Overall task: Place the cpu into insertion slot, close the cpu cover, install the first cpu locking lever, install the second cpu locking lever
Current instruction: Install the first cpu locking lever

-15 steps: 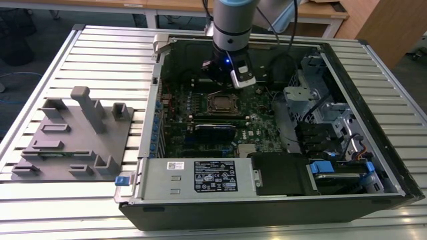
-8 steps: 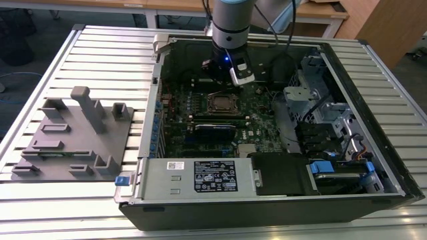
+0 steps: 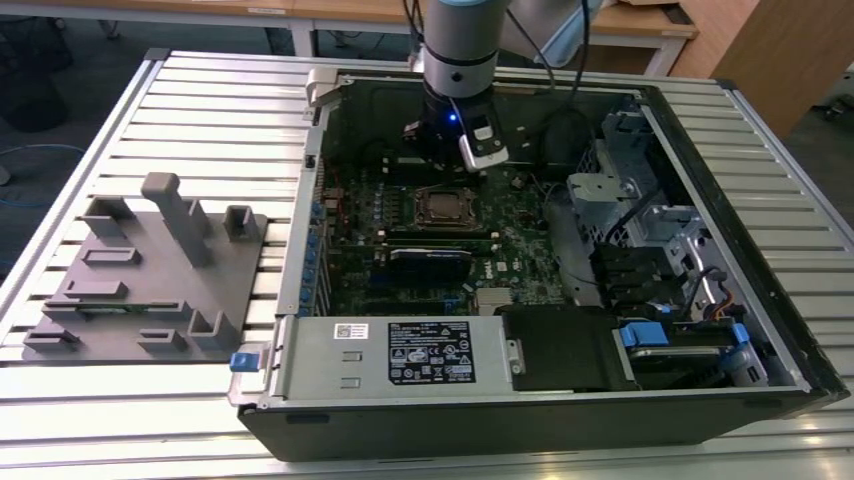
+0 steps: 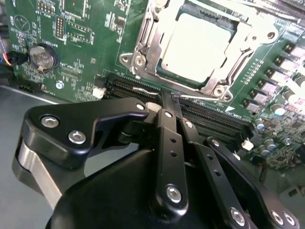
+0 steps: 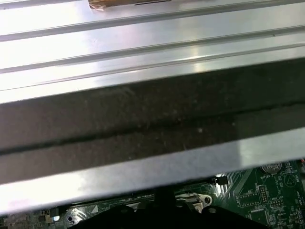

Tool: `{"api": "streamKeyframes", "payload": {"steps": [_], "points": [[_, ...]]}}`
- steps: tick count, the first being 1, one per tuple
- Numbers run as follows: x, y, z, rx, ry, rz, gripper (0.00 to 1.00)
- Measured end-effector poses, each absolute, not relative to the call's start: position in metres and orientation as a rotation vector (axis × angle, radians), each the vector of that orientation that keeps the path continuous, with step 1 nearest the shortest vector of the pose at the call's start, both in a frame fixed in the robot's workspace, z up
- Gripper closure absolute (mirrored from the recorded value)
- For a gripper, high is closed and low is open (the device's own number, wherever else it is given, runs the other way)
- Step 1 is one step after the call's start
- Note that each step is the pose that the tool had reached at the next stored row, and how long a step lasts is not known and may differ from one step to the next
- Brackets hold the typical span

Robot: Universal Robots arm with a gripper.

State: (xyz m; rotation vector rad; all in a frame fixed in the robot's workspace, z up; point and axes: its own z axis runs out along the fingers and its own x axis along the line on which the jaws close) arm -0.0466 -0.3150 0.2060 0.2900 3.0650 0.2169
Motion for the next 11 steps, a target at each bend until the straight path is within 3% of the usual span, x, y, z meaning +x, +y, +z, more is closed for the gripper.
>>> {"api": "streamKeyframes", "payload": {"steps": [11], "points": [[-0.0473,-0.3136,0.2030,0.345,3.050,0.187,0.89]]}}
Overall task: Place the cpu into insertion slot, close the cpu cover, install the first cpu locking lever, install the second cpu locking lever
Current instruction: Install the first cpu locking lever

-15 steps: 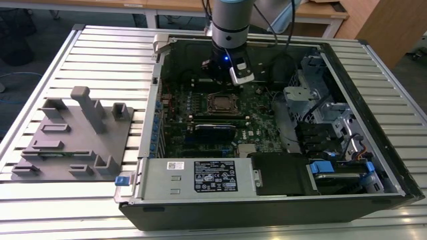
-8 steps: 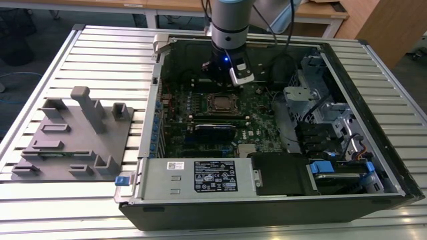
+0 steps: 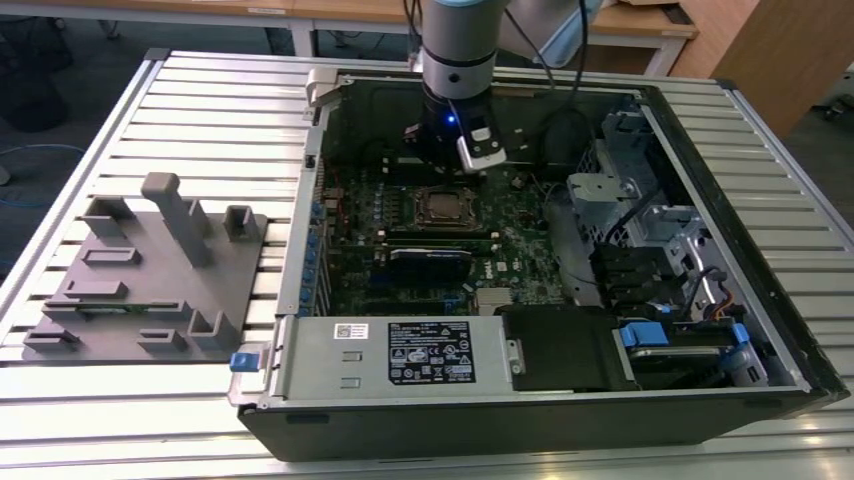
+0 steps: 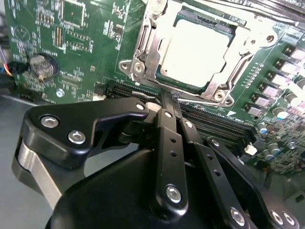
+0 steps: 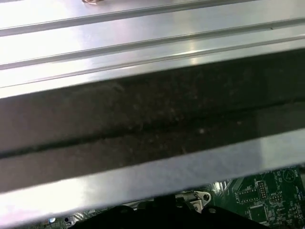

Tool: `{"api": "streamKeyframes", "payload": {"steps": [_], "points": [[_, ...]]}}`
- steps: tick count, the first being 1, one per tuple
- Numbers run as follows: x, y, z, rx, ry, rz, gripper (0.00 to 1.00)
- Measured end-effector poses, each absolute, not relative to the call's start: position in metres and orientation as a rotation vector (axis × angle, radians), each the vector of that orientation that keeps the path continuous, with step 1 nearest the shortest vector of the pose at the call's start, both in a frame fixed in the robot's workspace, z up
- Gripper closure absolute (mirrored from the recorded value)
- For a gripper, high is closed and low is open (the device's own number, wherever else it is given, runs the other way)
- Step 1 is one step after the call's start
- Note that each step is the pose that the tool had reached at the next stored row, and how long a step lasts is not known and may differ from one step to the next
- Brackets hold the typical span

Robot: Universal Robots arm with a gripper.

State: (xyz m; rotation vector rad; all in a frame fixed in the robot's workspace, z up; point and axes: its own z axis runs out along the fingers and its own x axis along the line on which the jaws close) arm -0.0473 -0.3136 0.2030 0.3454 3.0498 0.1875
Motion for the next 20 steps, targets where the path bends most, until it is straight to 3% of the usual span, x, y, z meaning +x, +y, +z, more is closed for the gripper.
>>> {"api": "streamKeyframes", "payload": {"steps": [20], "points": [[-0.0479,-0.3069,0.1991,0.594,2.992,0.175,0.89]]}}
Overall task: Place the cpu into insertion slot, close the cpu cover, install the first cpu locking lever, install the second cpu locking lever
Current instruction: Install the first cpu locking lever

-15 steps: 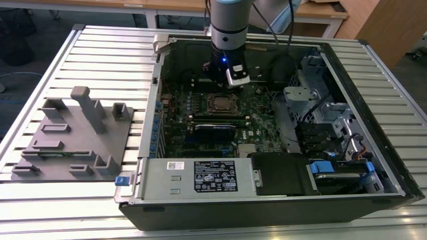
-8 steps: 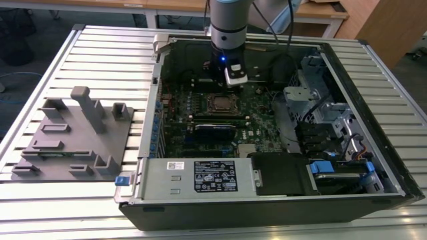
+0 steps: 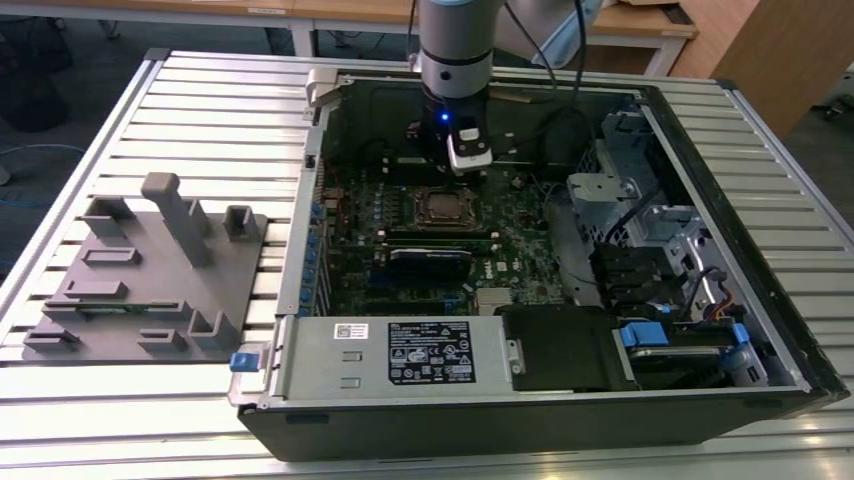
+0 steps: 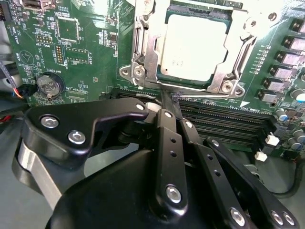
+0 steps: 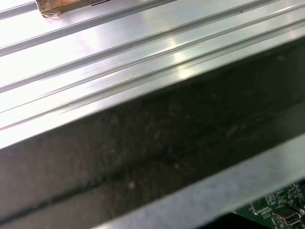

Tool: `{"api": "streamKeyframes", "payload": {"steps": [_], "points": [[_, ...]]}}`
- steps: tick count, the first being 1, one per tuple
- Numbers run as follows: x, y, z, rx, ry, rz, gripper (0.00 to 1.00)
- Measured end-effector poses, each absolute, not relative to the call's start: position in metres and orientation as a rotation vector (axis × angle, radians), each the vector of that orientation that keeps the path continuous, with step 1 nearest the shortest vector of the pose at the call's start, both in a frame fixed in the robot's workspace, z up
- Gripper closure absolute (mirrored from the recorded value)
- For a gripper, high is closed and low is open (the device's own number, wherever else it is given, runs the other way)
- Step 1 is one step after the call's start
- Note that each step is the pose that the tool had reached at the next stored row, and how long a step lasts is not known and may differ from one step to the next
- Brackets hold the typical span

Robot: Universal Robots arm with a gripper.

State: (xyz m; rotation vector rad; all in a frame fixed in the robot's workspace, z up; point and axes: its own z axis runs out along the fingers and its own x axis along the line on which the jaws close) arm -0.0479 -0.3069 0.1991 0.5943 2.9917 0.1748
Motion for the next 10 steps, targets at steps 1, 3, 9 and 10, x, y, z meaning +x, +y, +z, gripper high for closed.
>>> {"api": "streamKeyframes", "payload": {"steps": [1,3,9,10], "points": [[-0.0479,-0.3069,0.1990,0.594,2.990,0.175,0.89],[-0.0480,-0.3069,0.1989,0.594,2.989,0.176,0.89],[-0.0480,-0.3069,0.1987,0.593,2.987,0.176,0.89],[-0.0480,-0.3069,0.1986,0.593,2.987,0.176,0.89]]}}
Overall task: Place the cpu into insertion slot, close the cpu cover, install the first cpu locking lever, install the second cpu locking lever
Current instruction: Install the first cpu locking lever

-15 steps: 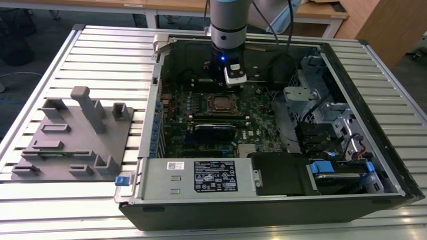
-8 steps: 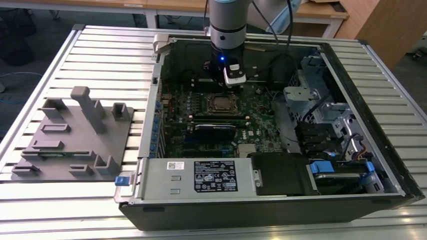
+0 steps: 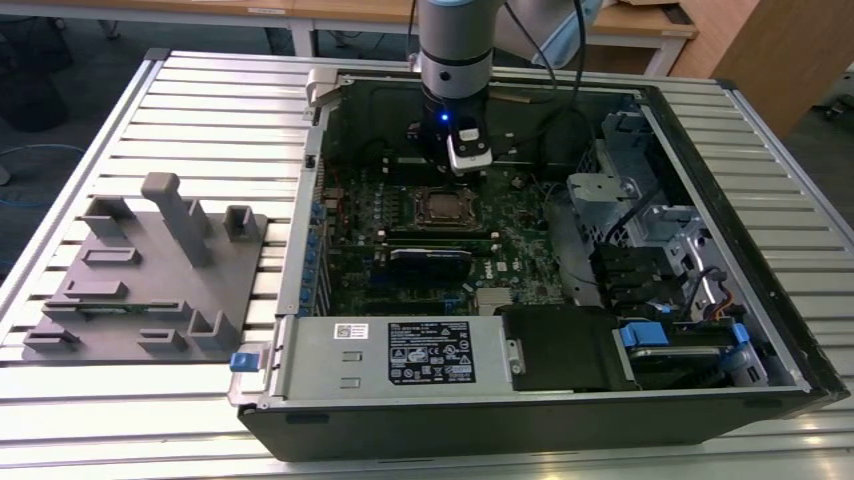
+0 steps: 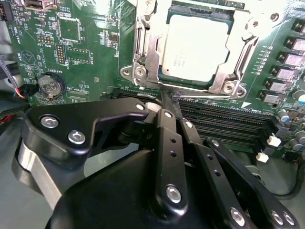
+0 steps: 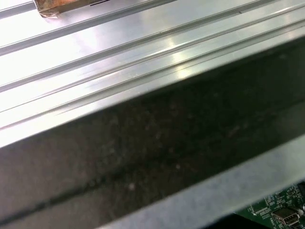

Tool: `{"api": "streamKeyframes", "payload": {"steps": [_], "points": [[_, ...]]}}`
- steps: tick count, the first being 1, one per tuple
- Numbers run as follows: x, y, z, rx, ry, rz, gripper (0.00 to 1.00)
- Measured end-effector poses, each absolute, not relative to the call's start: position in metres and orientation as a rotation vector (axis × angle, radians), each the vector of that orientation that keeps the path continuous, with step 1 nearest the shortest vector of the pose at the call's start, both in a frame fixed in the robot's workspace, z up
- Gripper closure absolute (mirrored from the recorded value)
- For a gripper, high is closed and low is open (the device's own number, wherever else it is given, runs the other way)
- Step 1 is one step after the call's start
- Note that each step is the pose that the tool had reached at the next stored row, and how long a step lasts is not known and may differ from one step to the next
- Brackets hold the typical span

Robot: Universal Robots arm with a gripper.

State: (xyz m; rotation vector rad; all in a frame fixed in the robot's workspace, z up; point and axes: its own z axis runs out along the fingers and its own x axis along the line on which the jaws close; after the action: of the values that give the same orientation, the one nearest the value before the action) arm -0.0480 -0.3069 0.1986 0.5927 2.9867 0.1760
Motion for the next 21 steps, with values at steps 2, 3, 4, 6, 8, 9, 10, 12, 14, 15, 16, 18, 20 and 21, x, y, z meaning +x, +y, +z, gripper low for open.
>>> {"api": "streamKeyframes", "payload": {"steps": [2,3,4,6,8,9,10,12,14,15,16,18,20,21], "points": [[-0.0480,-0.3068,0.1986,0.593,2.986,0.176,0.89],[-0.0480,-0.3068,0.1984,0.592,2.985,0.177,0.89],[-0.0480,-0.3068,0.1983,0.592,2.983,0.177,0.89],[-0.0479,-0.3068,0.1981,0.591,2.979,0.178,0.89],[-0.0479,-0.3069,0.1981,0.590,2.977,0.178,0.89],[-0.0480,-0.3068,0.1981,0.590,2.976,0.179,0.89],[-0.0480,-0.3069,0.1981,0.590,2.975,0.179,0.89],[-0.0481,-0.3068,0.1981,0.589,2.974,0.179,0.89],[-0.0481,-0.3069,0.1981,0.589,2.974,0.179,0.89],[-0.0482,-0.3069,0.1982,0.589,2.974,0.179,0.89],[-0.0482,-0.3069,0.1988,0.589,2.974,0.179,0.89],[-0.0482,-0.3069,0.2011,0.589,2.974,0.179,0.89],[-0.0482,-0.3068,0.2022,0.589,2.974,0.179,0.89],[-0.0483,-0.3068,0.2022,0.589,2.973,0.180,0.89]]}}
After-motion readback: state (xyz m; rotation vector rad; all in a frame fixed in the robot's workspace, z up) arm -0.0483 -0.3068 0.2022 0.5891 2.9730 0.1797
